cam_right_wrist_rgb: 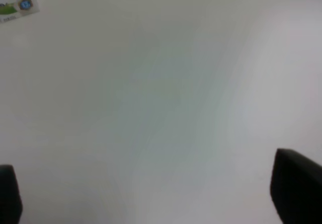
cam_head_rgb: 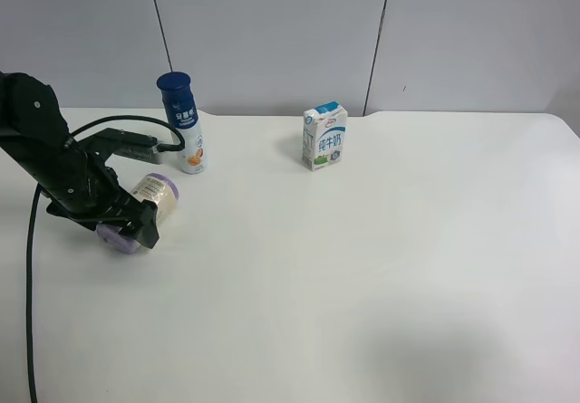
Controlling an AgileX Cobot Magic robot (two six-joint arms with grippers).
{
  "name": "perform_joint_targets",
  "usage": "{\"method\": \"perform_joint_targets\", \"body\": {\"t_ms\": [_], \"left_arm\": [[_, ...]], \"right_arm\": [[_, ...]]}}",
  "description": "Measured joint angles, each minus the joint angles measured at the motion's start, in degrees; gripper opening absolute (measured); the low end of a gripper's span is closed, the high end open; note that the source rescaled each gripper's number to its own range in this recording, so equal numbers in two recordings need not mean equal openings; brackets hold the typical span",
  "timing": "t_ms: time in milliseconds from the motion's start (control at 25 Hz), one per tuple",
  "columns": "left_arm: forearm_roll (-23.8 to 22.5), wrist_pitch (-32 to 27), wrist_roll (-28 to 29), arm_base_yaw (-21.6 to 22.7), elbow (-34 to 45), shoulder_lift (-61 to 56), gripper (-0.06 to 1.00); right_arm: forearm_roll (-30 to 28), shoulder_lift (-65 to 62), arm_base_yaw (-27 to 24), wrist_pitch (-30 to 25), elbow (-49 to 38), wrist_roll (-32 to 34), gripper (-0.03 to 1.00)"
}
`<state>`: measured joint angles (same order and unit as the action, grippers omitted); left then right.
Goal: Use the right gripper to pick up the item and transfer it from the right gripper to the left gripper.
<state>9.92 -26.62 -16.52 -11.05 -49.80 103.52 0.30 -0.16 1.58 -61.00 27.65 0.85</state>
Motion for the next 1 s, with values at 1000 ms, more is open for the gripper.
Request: {"method": "perform_joint_targets", "body": {"t_ms": [1000], "left_arm": [[-1.48, -7.76, 1.91, 0.18, 0.00, -16.07, 0.92]], "right_arm": [[0.00, 0.00, 0.00, 0.00, 0.00, 0.00, 1.00]]}}
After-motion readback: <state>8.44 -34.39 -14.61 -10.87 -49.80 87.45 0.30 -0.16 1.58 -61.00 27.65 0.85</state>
